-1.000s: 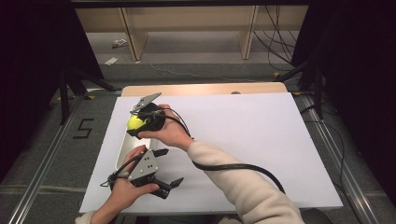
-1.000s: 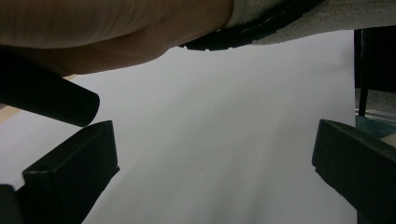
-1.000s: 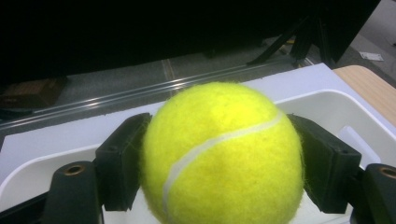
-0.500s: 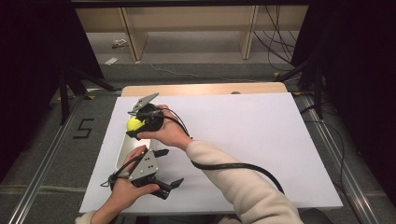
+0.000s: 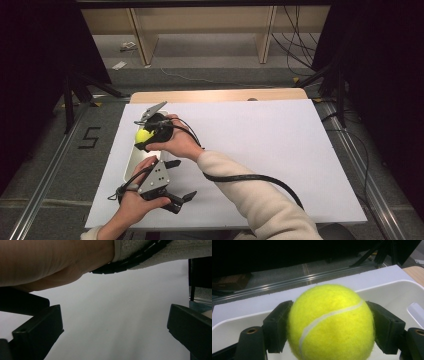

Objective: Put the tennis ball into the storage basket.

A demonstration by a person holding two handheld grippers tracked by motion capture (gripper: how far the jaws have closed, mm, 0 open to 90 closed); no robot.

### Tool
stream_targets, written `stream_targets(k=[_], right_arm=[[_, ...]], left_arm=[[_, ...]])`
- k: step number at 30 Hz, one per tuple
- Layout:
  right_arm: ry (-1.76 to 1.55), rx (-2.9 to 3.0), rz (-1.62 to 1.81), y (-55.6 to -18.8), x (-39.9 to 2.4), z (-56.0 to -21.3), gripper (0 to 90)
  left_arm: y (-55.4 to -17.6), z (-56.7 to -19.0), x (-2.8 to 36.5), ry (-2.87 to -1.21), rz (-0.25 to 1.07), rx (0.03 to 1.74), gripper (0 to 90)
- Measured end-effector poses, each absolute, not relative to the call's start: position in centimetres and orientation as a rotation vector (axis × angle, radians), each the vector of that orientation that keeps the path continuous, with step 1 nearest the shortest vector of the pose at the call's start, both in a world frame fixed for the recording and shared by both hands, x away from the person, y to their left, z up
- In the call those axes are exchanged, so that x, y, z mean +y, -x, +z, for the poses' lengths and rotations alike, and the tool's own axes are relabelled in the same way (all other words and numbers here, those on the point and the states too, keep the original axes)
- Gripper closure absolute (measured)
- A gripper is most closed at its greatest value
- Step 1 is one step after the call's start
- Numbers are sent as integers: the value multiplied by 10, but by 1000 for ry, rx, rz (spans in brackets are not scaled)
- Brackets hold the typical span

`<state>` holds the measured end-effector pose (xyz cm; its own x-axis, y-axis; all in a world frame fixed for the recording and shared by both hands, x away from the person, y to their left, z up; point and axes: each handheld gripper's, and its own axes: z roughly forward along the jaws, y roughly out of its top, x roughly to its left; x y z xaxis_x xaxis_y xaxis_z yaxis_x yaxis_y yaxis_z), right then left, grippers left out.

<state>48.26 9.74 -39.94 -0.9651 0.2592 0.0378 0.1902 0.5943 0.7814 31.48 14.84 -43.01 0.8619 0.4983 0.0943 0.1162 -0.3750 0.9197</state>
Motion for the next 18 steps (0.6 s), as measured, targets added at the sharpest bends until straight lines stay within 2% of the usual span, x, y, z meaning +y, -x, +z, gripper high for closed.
stream_targets(k=[18], right_arm=[[-416, 2751, 1297, -486, 96, -407, 260]], left_arm=[[-315, -430, 148, -1939, 432, 451, 0]])
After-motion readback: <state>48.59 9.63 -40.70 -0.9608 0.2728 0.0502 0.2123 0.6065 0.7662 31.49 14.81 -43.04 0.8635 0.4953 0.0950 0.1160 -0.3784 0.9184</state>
